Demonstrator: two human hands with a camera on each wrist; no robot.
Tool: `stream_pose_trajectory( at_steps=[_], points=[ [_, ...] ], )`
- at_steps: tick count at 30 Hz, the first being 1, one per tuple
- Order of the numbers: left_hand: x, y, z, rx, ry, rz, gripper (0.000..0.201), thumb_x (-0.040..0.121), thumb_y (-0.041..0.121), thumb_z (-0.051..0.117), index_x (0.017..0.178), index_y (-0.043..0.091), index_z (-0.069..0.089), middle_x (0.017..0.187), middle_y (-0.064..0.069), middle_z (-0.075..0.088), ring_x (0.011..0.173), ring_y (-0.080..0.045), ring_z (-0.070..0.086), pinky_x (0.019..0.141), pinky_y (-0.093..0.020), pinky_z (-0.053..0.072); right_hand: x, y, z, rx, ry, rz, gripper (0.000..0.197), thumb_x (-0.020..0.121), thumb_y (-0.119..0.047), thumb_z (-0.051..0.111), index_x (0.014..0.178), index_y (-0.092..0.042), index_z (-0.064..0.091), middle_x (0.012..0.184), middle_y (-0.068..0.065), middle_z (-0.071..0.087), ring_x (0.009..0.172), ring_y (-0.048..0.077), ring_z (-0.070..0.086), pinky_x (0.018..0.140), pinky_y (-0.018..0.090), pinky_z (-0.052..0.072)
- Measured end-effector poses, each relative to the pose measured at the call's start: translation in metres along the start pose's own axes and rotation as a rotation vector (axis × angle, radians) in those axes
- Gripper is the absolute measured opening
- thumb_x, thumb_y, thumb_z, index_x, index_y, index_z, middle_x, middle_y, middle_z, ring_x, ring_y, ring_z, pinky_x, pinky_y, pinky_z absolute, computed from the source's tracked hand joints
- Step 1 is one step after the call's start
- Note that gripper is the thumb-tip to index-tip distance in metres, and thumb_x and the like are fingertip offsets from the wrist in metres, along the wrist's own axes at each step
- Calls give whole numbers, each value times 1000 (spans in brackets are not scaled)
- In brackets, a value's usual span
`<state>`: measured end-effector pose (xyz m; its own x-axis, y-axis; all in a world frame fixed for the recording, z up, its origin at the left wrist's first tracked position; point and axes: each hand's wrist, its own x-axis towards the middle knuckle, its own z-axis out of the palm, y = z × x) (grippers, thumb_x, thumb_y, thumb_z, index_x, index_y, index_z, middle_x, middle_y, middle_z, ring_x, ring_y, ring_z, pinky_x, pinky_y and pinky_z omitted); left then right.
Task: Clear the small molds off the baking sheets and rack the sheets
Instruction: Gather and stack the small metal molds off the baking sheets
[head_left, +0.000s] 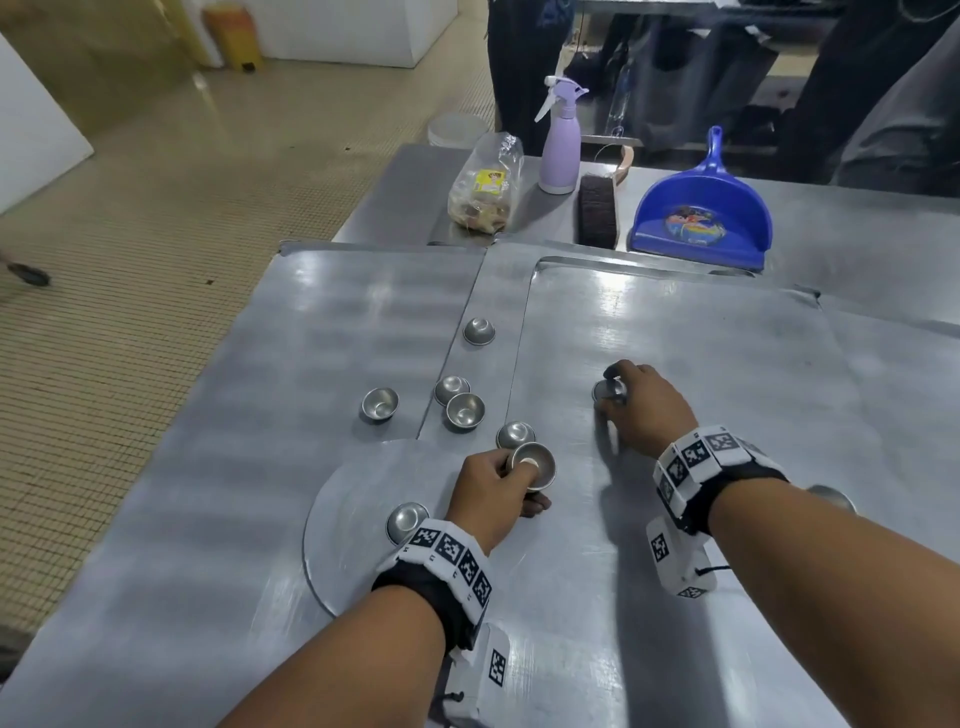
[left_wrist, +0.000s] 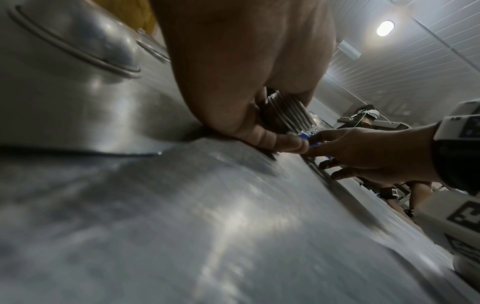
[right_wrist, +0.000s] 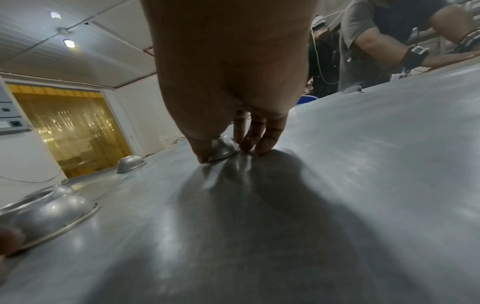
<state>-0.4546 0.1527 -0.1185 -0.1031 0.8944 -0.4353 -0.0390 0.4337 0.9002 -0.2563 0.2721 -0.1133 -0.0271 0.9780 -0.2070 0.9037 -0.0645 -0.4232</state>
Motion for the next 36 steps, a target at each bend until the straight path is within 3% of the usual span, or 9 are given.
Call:
stream_pose_trajectory(
  at_steps=[5, 9, 14, 17, 22, 29, 31, 34, 36],
  points=[
    [1, 0, 0, -6, -1, -2, 17, 93, 4, 55, 87, -7, 67, 70, -12, 66, 63, -26, 72, 64, -35, 59, -13, 0, 9, 27, 40, -12, 43, 98, -22, 51, 141, -16, 49, 139, 12, 50, 119, 36, 56, 97, 39, 44],
    [1, -1, 1, 1, 4, -12, 18, 94, 3, 55, 90, -10, 67, 71, -14, 66, 63, -26, 73, 64, -35, 59, -26, 1, 12, 40, 66, -25, 33, 99, -22, 54, 130, -11, 58, 133, 13, 47, 109, 40, 60, 94, 39, 47],
    [1, 0, 1, -7, 4, -14, 18, 94, 3, 54, 93, -10, 67, 72, -17, 67, 64, -27, 72, 65, -35, 60, -38, 4, 15, 136, 141, -15, 37, 97, -26, 56, 132, -15, 51, 130, 13, 55, 110, 35, 59, 91, 40, 45],
    [1, 1, 1, -5, -2, -13, 18, 94, 3, 54, 93, -9, 67, 72, -17, 67, 65, -28, 73, 66, -37, 60, -48, 6, 17, 189, 155, -4, 46, 95, -32, 61, 138, -21, 48, 132, 9, 50, 111, 33, 59, 93, 41, 46],
    [1, 1, 0, -9, -4, -7, 18, 95, 3, 53, 94, -9, 67, 75, -18, 67, 65, -27, 73, 67, -37, 61, -62, 10, 18, 265, 195, 0, 29, 86, -36, 68, 110, -28, 54, 110, -1, 51, 95, 24, 59, 85, 39, 49],
    [2, 0, 0, -11, -13, 0, 19, 94, 3, 54, 97, -11, 66, 79, -19, 67, 66, -26, 74, 67, -36, 61, -77, 10, 16, 255, 174, -2, 23, 84, -42, 67, 100, -30, 55, 101, -6, 59, 89, 16, 60, 74, 32, 44],
    [2, -1, -1, -15, -15, -1, 19, 94, 4, 54, 96, -11, 67, 79, -20, 67, 66, -27, 74, 67, -36, 62, -81, 10, 16, 271, 172, 4, 29, 81, -43, 67, 105, -32, 56, 102, -9, 62, 91, 15, 62, 75, 31, 45],
    [2, -1, -2, -11, -18, -1, 18, 94, 4, 55, 95, -9, 67, 79, -20, 69, 67, -28, 74, 69, -37, 62, -83, 10, 17, 251, 131, 25, 57, 80, -42, 70, 133, -28, 54, 119, -4, 62, 107, 17, 61, 88, 31, 47],
    [3, -1, -1, -6, -15, 0, 18, 94, 4, 54, 95, -9, 68, 79, -20, 69, 67, -27, 74, 68, -36, 62, -85, 9, 18, 197, 91, 37, 65, 80, -42, 72, 140, -24, 52, 127, -1, 56, 115, 20, 57, 94, 33, 46]
  ],
)
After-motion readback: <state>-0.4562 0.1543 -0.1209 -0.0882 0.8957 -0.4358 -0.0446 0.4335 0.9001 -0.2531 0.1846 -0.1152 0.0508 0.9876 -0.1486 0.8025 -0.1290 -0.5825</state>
